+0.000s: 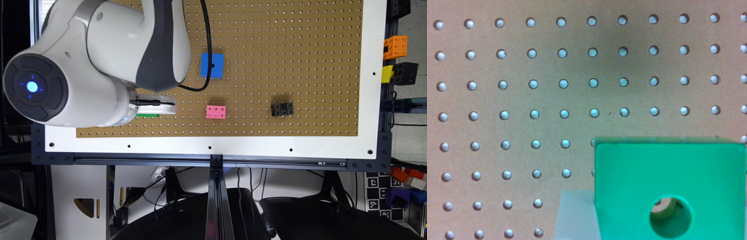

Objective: Pick up green block.

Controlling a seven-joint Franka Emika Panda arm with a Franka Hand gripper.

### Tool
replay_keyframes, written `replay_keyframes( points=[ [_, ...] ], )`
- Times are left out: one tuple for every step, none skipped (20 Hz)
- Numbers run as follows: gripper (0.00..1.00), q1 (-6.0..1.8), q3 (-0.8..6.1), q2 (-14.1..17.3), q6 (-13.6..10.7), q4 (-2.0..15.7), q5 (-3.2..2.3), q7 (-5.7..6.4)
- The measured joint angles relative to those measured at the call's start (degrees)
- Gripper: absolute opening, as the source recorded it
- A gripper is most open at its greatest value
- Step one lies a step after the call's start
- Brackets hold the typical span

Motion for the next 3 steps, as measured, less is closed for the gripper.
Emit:
replay_keyframes(
  points=[
    [0.0, 0.0, 0.0, -0.3, -0.3, 0.0, 0.0, 0.0],
    [0.0, 0.0, 0.0, -0.4, -0.5, 0.0, 0.0, 0.0],
    [0.0, 0.0, 0.0, -0.5, -0.6, 0.0, 0.0, 0.0]
  ],
)
